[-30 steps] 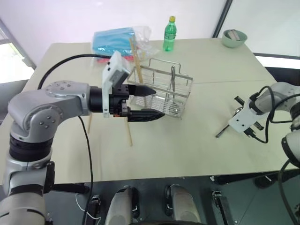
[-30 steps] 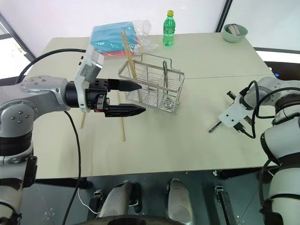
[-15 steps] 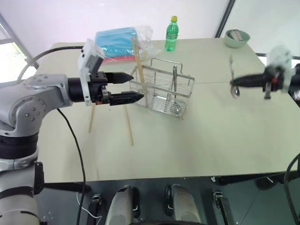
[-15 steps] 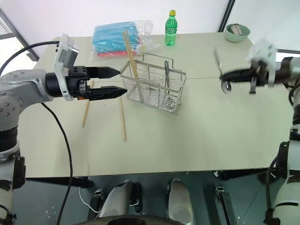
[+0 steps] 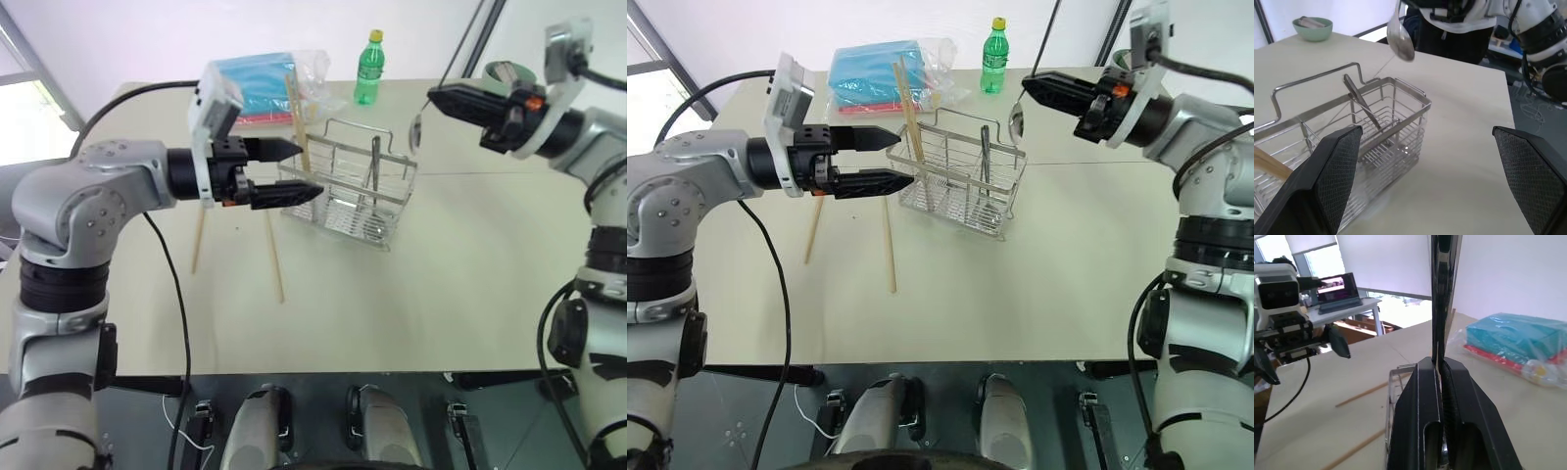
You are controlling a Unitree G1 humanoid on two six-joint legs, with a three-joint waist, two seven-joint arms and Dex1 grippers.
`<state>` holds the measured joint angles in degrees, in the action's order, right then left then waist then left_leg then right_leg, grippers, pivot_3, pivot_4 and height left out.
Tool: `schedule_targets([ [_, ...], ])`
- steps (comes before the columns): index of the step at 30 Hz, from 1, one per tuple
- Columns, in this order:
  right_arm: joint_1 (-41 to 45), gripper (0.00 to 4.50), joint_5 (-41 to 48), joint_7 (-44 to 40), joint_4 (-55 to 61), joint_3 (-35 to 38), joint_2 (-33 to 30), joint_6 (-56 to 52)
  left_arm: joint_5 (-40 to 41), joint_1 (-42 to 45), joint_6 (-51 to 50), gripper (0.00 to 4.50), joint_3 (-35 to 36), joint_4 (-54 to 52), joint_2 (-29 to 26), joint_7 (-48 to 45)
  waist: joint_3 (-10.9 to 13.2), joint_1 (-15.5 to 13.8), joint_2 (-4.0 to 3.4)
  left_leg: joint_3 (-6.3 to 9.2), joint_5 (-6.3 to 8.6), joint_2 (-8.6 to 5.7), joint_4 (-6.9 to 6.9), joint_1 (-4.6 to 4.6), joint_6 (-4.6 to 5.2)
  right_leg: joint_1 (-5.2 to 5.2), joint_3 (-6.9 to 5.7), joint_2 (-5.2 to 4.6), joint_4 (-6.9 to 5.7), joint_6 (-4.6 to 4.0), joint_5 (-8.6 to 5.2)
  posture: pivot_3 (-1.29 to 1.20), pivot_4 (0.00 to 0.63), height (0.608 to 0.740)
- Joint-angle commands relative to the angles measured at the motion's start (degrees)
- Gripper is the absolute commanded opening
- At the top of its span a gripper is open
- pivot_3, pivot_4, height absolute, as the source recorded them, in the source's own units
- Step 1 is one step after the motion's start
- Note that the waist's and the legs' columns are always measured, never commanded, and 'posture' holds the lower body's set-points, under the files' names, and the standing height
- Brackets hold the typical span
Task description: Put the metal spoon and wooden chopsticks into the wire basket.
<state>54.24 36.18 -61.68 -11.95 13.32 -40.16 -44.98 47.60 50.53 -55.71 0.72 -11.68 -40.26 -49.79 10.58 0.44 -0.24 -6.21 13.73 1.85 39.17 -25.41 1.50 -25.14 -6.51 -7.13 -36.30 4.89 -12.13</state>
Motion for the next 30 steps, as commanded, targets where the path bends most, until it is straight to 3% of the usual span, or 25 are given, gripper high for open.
schedule_targets([
  [1, -1.85, 0.04, 1.92, 3.21, 4.87, 0.2, 2.58, -0.51, -0.19, 2.09, 0.69, 4.5, 0.98, -0.74, 0.57, 0.07, 0.0, 0.1, 0.0, 0.0, 0.0, 0.0, 0.0, 0.01, 0.0, 0.01, 0.0, 0.01, 0.0, 0.0, 0.0, 0.0, 0.15, 0.707],
  [5, -5.0, 0.04, 2.09, 4.88, 6.63, -1.41, 4.61, -1.61, -0.23, 2.34, 0.3, 4.5, 1.32, -1.13, 0.82, 0.3, 0.0, 0.13, 0.0, 0.0, 0.0, 0.0, 0.0, 0.02, 0.0, 0.0, 0.0, 0.04, -0.01, 0.0, 0.0, 0.0, 0.15, 0.707],
  [6, -6.1, 0.33, 0.97, 5.54, 6.79, -2.39, 5.13, -0.72, -0.21, 2.23, 0.24, 4.5, 1.43, -1.32, 0.77, 0.4, 0.0, 0.1, 0.0, 0.01, 0.0, 0.01, 0.0, 0.01, 0.0, 0.0, 0.0, 0.05, 0.0, 0.0, 0.0, 0.0, 0.15, 0.707],
  [8, -6.83, 0.99, -1.02, 8.75, 5.96, -3.07, 6.65, 0.96, -0.22, 1.85, 0.07, 4.5, 1.73, -1.72, 0.54, 0.71, 0.0, 0.18, 0.0, 0.01, 0.0, 0.01, 0.0, 0.01, 0.0, 0.0, 0.01, 0.05, 0.0, 0.0, 0.0, 0.0, 0.15, 0.707],
  [14, -4.87, 4.08, 0.1, 11.78, 5.23, -0.86, 6.74, 0.97, 0.54, 0.59, -0.97, 4.5, 3.59, -3.43, -0.94, 1.68, 0.0, 0.19, 0.0, 0.02, 0.0, 0.01, -0.01, 0.0, 0.0, -0.02, 0.01, 0.07, -0.01, 0.0, -0.01, 0.0, 0.15, 0.707],
  [15, -4.22, 4.42, -0.11, 11.46, 4.65, -0.69, 5.92, 1.43, 0.76, 0.3, -1.34, 4.5, 4.33, -3.68, -1.32, 2.32, 0.0, 0.22, 0.0, 0.01, 0.0, 0.02, -0.01, 0.0, 0.0, -0.02, 0.01, 0.07, -0.01, 0.0, 0.0, 0.0, 0.15, 0.707],
  [20, -0.99, 4.42, -0.49, 8.67, 0.79, 0.11, 1.67, 2.81, 1.16, -1.02, -3.42, 4.5, 9.04, -4.35, -3.0, 7.48, 0.0, 0.17, 0.01, 0.03, 0.01, 0.02, -0.01, 0.0, 0.01, -0.03, 0.02, 0.09, 0.0, -0.01, -0.01, 0.0, 0.15, 0.707],
  [27, 3.02, 4.42, 6.51, -3.98, 1.39, 1.97, -7.75, -3.02, -10.07, 4.37, -18.22, 4.5, 15.11, 6.67, 1.97, 37.25, 0.0, 0.04, 0.03, 0.09, 0.19, 0.02, -0.02, 0.02, 0.34, 0.0, 0.02, 0.09, 0.0, 0.0, 0.0, 0.0, 0.15, 0.707],
  [30, 1.15, 4.42, 10.4, -9.01, 5.71, 1.79, -10.63, -6.5, -15.05, 6.59, -20.47, 4.5, 15.37, 13.13, 4.81, 43.86, -0.01, 0.07, 0.06, 0.08, 0.2, 0.01, -0.02, 0.02, 0.34, 0.02, 0.01, 0.09, 0.01, 0.01, 0.0, 0.0, 0.15, 0.707],
])
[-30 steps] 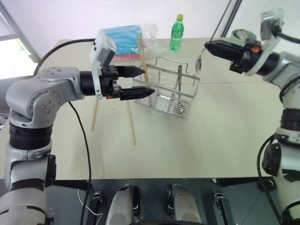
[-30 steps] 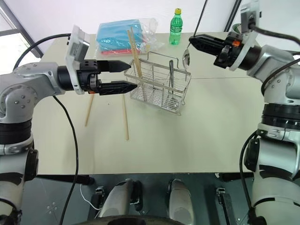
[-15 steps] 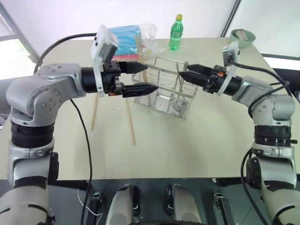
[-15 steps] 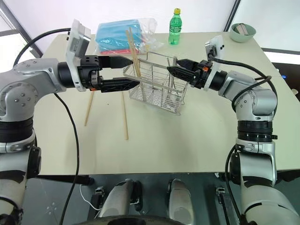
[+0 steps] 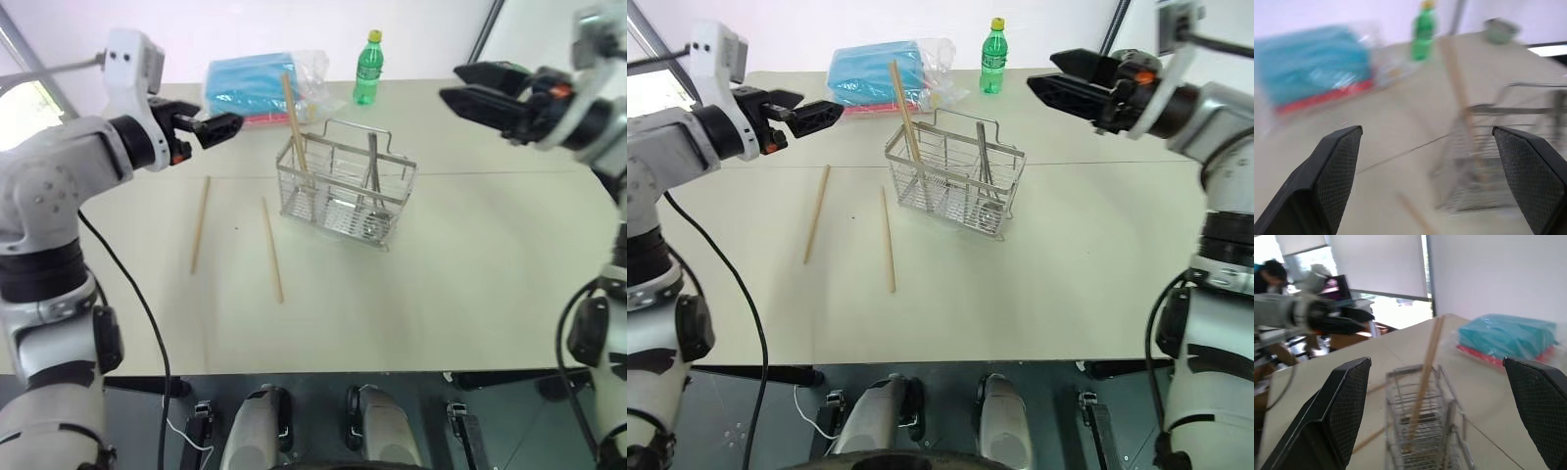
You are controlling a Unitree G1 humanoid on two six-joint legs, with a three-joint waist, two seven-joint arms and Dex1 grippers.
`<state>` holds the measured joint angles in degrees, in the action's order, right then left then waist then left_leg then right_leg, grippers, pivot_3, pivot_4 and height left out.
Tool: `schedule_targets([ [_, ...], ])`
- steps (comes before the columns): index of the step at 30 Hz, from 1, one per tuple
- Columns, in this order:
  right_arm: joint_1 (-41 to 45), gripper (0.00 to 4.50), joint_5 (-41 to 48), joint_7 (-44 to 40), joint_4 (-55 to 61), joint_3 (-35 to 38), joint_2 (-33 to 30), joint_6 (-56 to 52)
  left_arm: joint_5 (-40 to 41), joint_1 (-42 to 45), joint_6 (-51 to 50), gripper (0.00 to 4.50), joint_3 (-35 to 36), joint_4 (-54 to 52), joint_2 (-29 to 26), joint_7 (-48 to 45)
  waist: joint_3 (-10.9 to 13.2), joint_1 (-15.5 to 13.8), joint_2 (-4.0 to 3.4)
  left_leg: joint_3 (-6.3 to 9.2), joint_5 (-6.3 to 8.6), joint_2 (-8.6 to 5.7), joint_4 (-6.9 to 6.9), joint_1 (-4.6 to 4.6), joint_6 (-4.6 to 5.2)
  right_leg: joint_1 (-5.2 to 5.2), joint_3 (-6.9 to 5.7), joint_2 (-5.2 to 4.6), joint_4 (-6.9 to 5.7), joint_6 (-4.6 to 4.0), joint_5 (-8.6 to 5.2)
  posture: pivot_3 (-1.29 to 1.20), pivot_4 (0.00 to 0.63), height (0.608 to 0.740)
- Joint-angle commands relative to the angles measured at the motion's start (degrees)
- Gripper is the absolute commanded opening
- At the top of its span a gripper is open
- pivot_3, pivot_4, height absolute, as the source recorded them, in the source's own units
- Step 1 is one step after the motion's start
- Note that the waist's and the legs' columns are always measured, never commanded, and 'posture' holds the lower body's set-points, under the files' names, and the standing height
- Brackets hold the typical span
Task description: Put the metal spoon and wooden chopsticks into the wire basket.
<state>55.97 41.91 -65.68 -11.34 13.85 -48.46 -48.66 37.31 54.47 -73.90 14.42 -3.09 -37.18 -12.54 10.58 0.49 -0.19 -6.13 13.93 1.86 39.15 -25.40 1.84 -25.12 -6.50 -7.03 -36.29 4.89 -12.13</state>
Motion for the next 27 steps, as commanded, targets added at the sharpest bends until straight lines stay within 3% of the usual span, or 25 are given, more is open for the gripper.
schedule_targets([
  [1, -0.98, 4.42, 5.18, -5.6, 5.87, 1.11, -2.76, -3.32, -5.61, 3.23, -2.3, 4.5, 1.97, 5.78, 2.44, 7.54, 0.0, 0.0, 0.05, 0.0, 0.0, 0.0, 0.0, 0.0, 0.0, 0.0, 0.0, 0.0, 0.0, 0.0, 0.0, 0.0, 0.15, 0.707],
  [6, -7.63, 4.42, 8.06, -10.29, 13.81, 0.57, -5.11, -4.26, -13.54, 9.11, 3.11, 4.5, -0.31, 24.53, 6.44, 12.12, 0.04, -0.56, 0.24, -0.01, 0.0, -0.01, 0.01, -0.01, -0.01, -0.01, -0.03, 0.0, 0.0, 0.0, 0.0, 0.0, 0.15, 0.707],
  [16, -12.67, 4.42, 10.71, -7.5, 18.67, 3.31, -5.84, -4.74, -21.81, 18.83, 16.73, 4.5, -3.12, 59.24, 10.27, 8.83, 0.15, -1.28, 0.42, -0.09, -0.02, 0.0, 0.02, -0.07, -0.08, -0.11, -0.02, -0.01, 0.01, -0.01, 0.01, 0.0, 0.15, 0.707],
  [27, -17.5, 4.42, 12.91, -3.96, 21.77, 6.16, -6.47, -4.59, -27.56, 21.51, 26.79, 4.5, -4.27, 74.35, 11.83, 4.57, 0.24, -1.24, 0.59, -0.1, 0.02, 0.05, 0.02, -0.09, -0.03, -0.15, -0.03, -0.12, 0.0, -0.01, 0.02, 0.0, 0.15, 0.707],
])
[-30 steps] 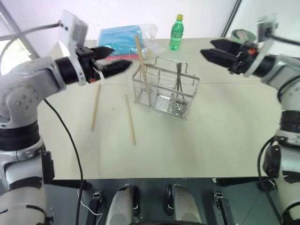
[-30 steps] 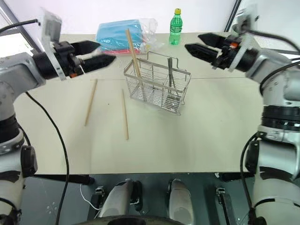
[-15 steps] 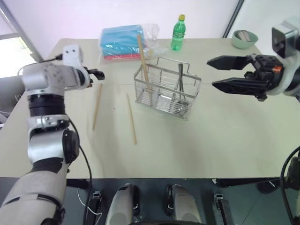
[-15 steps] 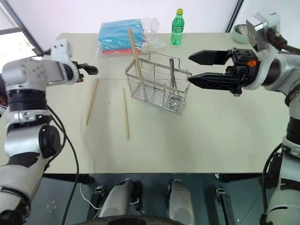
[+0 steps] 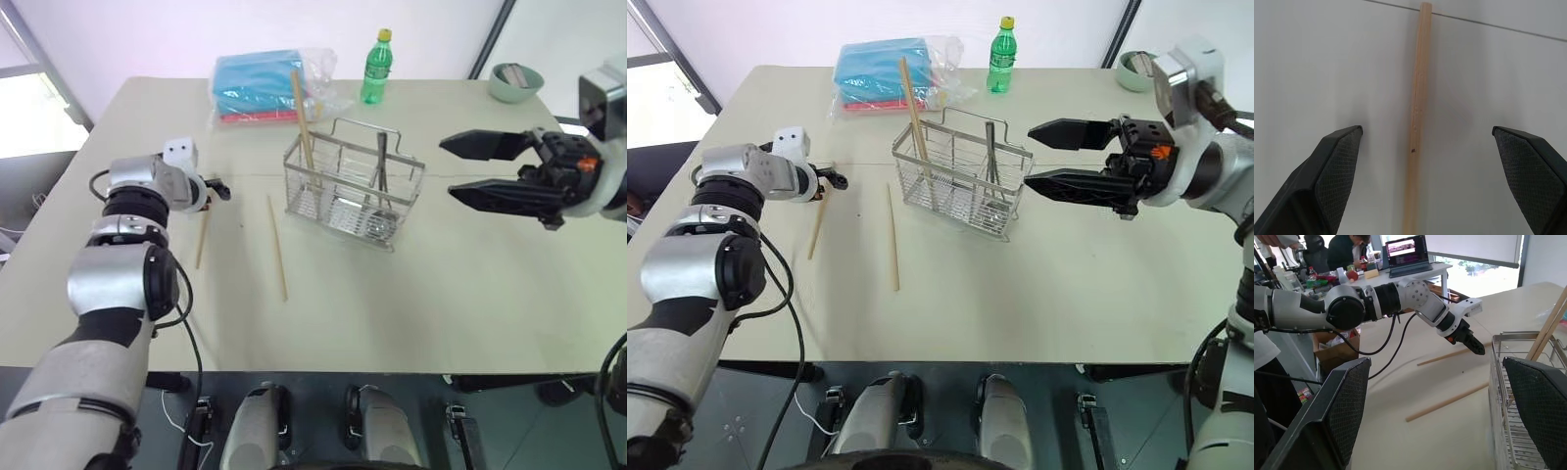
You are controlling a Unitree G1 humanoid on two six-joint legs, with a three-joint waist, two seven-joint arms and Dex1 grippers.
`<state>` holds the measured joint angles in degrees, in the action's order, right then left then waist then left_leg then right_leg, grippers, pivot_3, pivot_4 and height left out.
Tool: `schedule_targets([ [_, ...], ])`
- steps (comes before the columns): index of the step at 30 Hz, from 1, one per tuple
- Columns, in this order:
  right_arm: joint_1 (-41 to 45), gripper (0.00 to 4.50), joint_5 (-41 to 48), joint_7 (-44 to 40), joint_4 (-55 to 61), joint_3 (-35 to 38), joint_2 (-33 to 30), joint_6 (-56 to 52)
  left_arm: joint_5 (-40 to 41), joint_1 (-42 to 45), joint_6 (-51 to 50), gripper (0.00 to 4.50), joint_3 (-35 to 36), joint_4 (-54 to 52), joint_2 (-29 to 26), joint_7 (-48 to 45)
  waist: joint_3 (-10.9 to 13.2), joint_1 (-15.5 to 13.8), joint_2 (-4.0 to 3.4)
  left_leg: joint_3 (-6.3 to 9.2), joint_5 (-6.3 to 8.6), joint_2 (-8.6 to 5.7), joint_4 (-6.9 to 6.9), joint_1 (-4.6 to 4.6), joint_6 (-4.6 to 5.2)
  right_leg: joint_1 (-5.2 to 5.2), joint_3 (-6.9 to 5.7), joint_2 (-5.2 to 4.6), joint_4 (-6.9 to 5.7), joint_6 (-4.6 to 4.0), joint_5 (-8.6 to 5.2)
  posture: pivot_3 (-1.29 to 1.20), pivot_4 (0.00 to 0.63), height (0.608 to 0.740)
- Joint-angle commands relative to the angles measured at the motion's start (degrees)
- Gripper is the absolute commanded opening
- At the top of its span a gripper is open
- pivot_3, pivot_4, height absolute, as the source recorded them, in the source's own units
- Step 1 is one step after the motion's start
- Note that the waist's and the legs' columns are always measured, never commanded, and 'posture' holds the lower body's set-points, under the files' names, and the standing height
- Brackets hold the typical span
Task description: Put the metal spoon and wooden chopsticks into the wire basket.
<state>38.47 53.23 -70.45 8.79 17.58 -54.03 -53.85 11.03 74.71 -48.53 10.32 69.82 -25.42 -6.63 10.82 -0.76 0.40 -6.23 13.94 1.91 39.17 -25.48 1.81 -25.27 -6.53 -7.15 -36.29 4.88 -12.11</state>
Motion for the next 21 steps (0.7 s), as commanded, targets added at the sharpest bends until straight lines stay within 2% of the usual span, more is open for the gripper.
schedule_targets([
  [1, -0.2, 4.47, 1.7, 1.09, 1.72, 2.5, -0.89, 0.68, -1.55, 1.22, 1.61, 4.24, -0.12, 1.93, 0.15, -1.6, 0.0, 0.02, 0.0, -0.01, 0.0, 0.0, 0.0, 0.0, 0.0, 0.0, 0.0, -0.01, 0.0, 0.0, 0.0, 0.0, 0.15, 0.707],
  [4, -0.99, 4.5, 1.64, 1.35, 1.98, 2.53, -1.04, 1.07, -2.0, 1.2, 2.44, 3.19, 0.55, 2.82, 0.07, -1.61, 0.0, -0.04, 0.0, 0.01, 0.0, 0.01, 0.0, 0.01, 0.01, 0.0, -0.01, -0.01, -0.01, -0.01, 0.0, 0.0, 0.15, 0.707],
  [7, -1.72, 4.5, 1.4, 1.22, 1.98, 2.45, -1.36, 1.5, -2.3, 1.23, 3.11, 1.51, 1.08, 3.41, -0.27, -1.0, 0.0, -0.11, 0.0, 0.01, 0.01, -0.03, 0.01, 0.0, 0.02, 0.01, -0.02, -0.07, -0.01, 0.0, 0.01, 0.0, 0.15, 0.707],
  [10, -2.38, 4.5, 1.13, 0.63, 1.88, 2.27, -1.84, 1.94, -2.24, 1.35, 3.2, 0.02, 1.41, 3.69, -0.47, -0.76, 0.0, -0.11, 0.0, 0.0, 0.02, -0.05, 0.01, 0.0, 0.03, 0.01, -0.03, -0.1, -0.01, 0.01, 0.01, 0.0, 0.15, 0.707],
  [16, -2.56, 4.5, 0.43, 0.32, 0.95, 1.53, -2.05, 3.04, -2.19, 1.69, 3.12, 0.02, 2.12, 3.47, -0.87, -0.16, 0.0, -0.04, 0.0, 0.01, 0.02, -0.05, 0.01, 0.01, 0.04, 0.02, -0.05, -0.1, -0.01, 0.01, 0.01, 0.0, 0.15, 0.707],
  [19, -2.29, 4.5, -0.85, 1.03, -0.16, 0.85, -1.69, 3.77, -2.79, 2.91, 9.27, 0.02, 2.43, 1.41, -2.13, 0.74, 0.04, -0.03, 0.08, 0.01, 0.02, -0.05, 0.01, 0.0, 0.04, 0.02, -0.05, -0.1, -0.01, 0.01, 0.01, 0.0, 0.15, 0.707],
  [21, -2.29, 4.5, -1.94, 1.19, -1.36, 0.44, -1.89, 4.38, -1.64, 4.49, 17.58, 0.02, 4.37, -1.2, -2.88, 1.41, 0.06, 0.02, 0.11, 0.01, 0.02, -0.03, 0.01, -0.01, 0.04, 0.0, -0.07, -0.1, -0.02, 0.01, 0.02, 0.0, 0.15, 0.707],
])
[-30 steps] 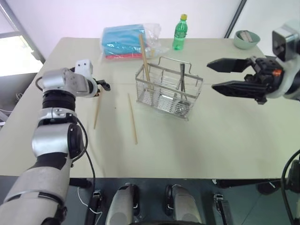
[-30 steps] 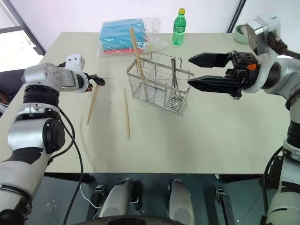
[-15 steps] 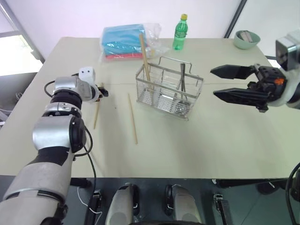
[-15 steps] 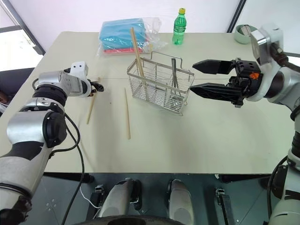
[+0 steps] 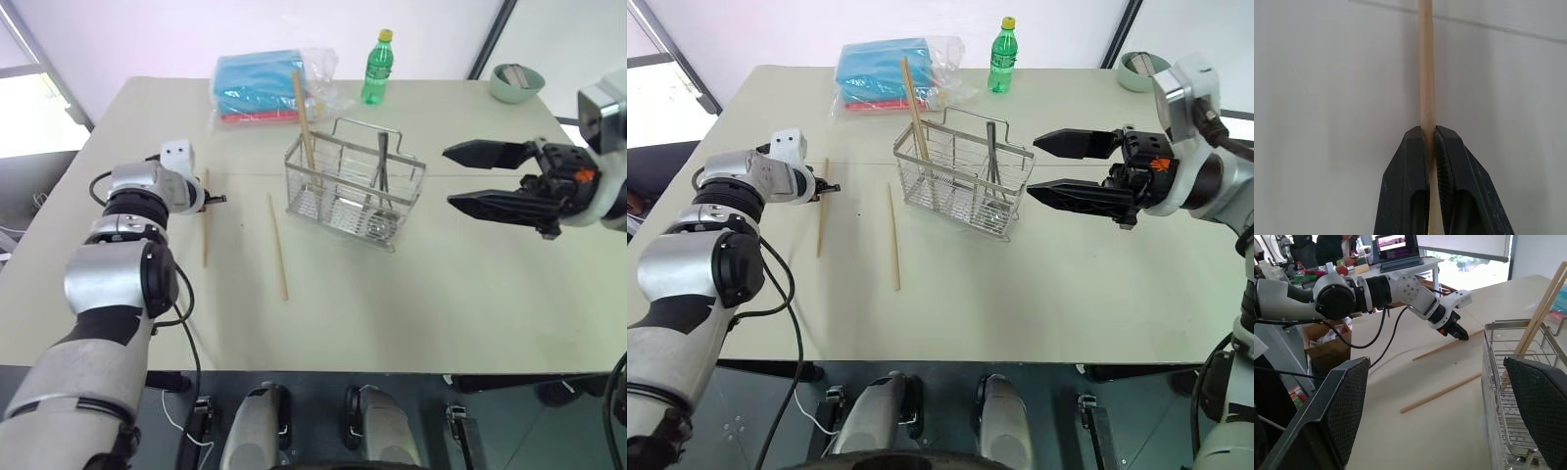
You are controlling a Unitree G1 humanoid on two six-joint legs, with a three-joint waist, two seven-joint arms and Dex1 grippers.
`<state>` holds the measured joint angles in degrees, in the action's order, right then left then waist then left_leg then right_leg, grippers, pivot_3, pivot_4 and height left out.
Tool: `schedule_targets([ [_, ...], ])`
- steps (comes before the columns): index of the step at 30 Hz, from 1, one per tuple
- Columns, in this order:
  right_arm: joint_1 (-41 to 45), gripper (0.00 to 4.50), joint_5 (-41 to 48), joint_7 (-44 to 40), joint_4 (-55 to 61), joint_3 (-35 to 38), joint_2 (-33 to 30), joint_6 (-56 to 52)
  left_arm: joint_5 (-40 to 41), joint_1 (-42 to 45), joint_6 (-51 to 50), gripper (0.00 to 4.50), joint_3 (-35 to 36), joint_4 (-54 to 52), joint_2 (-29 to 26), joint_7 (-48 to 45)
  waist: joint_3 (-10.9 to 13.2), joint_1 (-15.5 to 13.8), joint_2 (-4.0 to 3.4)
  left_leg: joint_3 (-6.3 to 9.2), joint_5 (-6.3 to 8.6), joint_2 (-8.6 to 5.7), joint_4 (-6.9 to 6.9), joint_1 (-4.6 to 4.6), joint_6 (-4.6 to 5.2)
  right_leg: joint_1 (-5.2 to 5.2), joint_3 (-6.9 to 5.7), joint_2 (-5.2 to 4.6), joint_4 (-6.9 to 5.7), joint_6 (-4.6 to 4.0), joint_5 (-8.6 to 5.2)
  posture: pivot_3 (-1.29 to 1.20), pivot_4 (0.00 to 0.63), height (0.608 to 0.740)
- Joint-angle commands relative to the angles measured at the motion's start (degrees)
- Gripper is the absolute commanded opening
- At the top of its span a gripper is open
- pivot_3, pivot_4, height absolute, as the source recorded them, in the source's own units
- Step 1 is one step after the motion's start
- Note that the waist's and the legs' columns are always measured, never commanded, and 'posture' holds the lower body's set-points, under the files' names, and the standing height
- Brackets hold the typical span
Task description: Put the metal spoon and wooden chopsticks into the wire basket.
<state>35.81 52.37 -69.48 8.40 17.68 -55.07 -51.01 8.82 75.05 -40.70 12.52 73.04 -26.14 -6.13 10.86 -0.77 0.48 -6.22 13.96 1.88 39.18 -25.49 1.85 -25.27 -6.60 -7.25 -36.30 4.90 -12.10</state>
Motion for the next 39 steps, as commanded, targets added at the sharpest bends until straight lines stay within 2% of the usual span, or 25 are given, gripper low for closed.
schedule_targets([
  [1, 0.41, 4.5, -1.75, 0.36, -1.65, 0.09, -1.08, 1.85, 2.04, 5.28, 14.36, 0.02, 3.96, -6.13, -2.38, 0.85, 0.07, 0.05, 0.11, 0.0, 0.0, 0.01, 0.0, -0.02, 0.0, -0.02, 0.0, 0.0, 0.0, 0.0, 0.0, 0.0, 0.15, 0.707],
  [4, 0.53, 4.5, -2.91, 0.41, -2.82, -0.26, -1.61, 2.29, 6.57, 7.84, 22.28, 0.02, 8.88, -9.34, -2.19, -0.41, 0.22, -0.03, 0.36, 0.02, -0.02, 0.03, 0.01, -0.16, -0.04, -0.13, -0.04, -0.01, -0.01, -0.04, 0.03, 0.0, 0.15, 0.707],
  [6, 0.54, 4.5, -2.74, 0.54, -3.08, 0.0, -1.89, 1.78, 13.96, 10.67, 25.55, 0.02, 15.22, -14.55, -0.69, -3.01, 0.22, 0.0, 0.37, -0.02, -0.06, -0.04, 0.02, -0.19, -0.11, -0.13, -0.06, -0.13, 0.02, 0.01, 0.05, 0.0, 0.15, 0.707],
  [10, -0.19, 4.5, -2.38, 1.73, -2.71, 0.53, -1.89, 1.05, 22.09, 12.85, 22.54, 0.02, 18.93, -24.56, 5.15, -4.08, 0.21, -0.05, 0.36, -0.12, -0.05, -0.14, 0.02, -0.22, -0.08, -0.05, -0.07, -0.25, 0.19, 0.14, 0.11, 0.0, 0.15, 0.707],
  [14, -0.69, 4.5, -2.11, 3.1, -2.35, 0.74, -1.51, 1.1, 23.47, 10.95, 19.51, 0.02, 16.31, -31.74, 10.14, -4.19, 0.21, -0.05, 0.35, -0.12, -0.01, -0.23, 0.12, -0.02, 0.02, 0.21, -0.08, -0.31, 0.19, 0.3, 0.18, 0.0, 0.15, 0.707],
  [19, -1.9, 4.5, -1.11, 5.42, -1.5, 2.66, -1.41, 0.52, 19.9, 6.04, 20.7, 0.02, 8.29, -37.14, 15.99, -7.39, 0.21, 0.02, 0.35, -0.11, 0.0, -0.18, 0.13, 0.0, 0.07, 0.19, -0.06, -0.21, 0.16, 0.32, 0.2, 0.0, 0.15, 0.707],
  [29, -2.82, 4.5, 1.15, 9.27, -0.71, 6.57, -1.89, -1.26, 7.71, -4.81, 29.62, 0.02, -6.16, -41.66, 20.67, -10.97, 0.21, -0.07, 0.35, -0.13, 0.09, -0.14, 0.13, -0.01, 0.23, 0.18, -0.03, -0.17, 0.2, 0.31, 0.2, 0.0, 0.15, 0.707],
  [35, -3.41, 4.5, 1.35, 9.84, -0.98, 7.09, -1.93, -0.84, 7.4, -13.17, 25.5, 0.02, -8.69, -50.47, 23.83, -9.86, 0.21, -0.04, 0.35, -0.11, 0.11, -0.13, 0.14, -0.04, 0.26, 0.16, -0.03, -0.19, 0.2, 0.3, 0.21, 0.0, 0.15, 0.707],
  [36, -3.13, 4.5, 1.23, 10.03, -1.22, 6.94, -1.84, -0.73, 7.15, -14.24, 24.76, 0.82, -8.91, -51.54, 24.02, -9.45, 0.2, -0.04, 0.35, -0.1, 0.11, -0.13, 0.14, -0.04, 0.27, 0.16, -0.03, -0.19, 0.2, 0.3, 0.21, 0.0, 0.15, 0.707],
  [39, -2.3, 4.5, 0.67, 10.2, -2.13, 6.25, -1.7, -0.22, 7.05, -17.08, 21.78, 2.14, -9.54, -55.67, 24.04, -8.52, 0.2, 0.02, 0.35, -0.08, 0.13, -0.13, 0.14, -0.03, 0.3, 0.16, -0.03, -0.18, 0.18, 0.3, 0.21, 0.0, 0.15, 0.707],
])
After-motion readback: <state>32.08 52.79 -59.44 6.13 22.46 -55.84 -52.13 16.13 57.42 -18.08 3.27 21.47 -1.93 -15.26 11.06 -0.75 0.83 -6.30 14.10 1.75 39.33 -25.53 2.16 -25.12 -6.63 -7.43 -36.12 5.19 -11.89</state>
